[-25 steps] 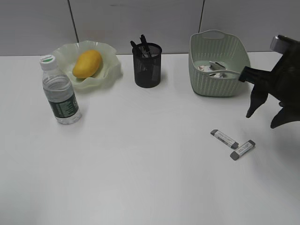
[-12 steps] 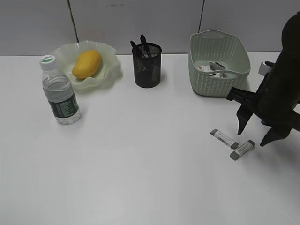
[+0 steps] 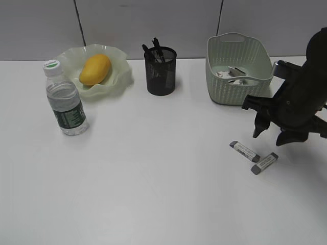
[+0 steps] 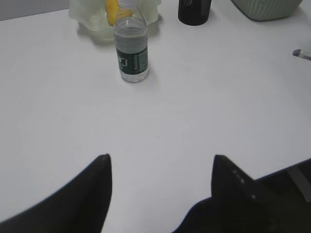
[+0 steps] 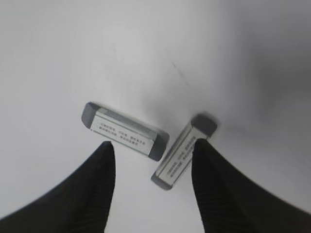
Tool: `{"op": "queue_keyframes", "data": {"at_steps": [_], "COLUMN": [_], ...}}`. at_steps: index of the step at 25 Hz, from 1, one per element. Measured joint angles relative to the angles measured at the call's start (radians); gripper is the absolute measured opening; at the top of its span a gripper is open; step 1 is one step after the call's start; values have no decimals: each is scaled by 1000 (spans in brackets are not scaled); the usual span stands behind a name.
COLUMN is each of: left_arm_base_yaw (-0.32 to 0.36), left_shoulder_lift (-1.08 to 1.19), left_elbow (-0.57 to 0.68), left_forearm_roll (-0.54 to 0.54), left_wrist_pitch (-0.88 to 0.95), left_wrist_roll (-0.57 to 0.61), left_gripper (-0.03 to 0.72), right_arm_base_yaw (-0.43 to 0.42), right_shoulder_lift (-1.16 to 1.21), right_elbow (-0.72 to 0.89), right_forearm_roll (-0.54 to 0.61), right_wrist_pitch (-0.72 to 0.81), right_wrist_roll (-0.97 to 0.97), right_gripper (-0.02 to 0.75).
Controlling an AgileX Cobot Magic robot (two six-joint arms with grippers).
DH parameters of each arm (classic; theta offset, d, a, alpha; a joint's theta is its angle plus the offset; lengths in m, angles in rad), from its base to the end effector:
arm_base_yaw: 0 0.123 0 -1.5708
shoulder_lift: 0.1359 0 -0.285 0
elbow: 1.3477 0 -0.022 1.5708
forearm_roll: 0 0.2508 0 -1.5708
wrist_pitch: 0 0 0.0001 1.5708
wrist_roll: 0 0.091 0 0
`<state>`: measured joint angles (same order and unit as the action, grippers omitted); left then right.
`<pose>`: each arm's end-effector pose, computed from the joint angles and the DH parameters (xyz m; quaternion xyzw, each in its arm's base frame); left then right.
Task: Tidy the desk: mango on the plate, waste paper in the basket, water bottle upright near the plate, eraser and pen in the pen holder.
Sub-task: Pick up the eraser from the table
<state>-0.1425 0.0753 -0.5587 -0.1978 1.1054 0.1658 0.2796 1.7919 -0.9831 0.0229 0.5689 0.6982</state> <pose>-0.0043 -0.0155 0.2916 0.1379 0.8535 -0.0929 0.4938 0.3145 0.0915 0.1534 0.2142 0.9667 0.0722 0.1198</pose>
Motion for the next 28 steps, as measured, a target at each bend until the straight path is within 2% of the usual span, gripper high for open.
{"op": "queue_keyframes", "data": {"at_steps": [4, 10, 16, 28], "left_arm_base_yaw": [0, 0, 0, 0], "left_shoulder_lift": [-1, -1, -1, -2], "left_elbow": [0, 0, 0, 8], "left_forearm_roll": [0, 0, 0, 4], "left_wrist_pitch": [0, 5, 8, 5], "left_wrist_roll": [0, 0, 0, 0], "left_gripper": [491, 491, 491, 491], "right_arm_base_yaw": [0, 51, 103, 103], "right_shoulder_lift": [4, 80, 159, 199], "right_elbow": [-52, -140, -174, -180], "right_forearm_roll": [-53, -3, 40, -23], "right_wrist_pitch": [-10, 62, 80, 92], "right_wrist_roll": [-314, -826, -988, -1032], "right_gripper": [404, 404, 404, 403]}}
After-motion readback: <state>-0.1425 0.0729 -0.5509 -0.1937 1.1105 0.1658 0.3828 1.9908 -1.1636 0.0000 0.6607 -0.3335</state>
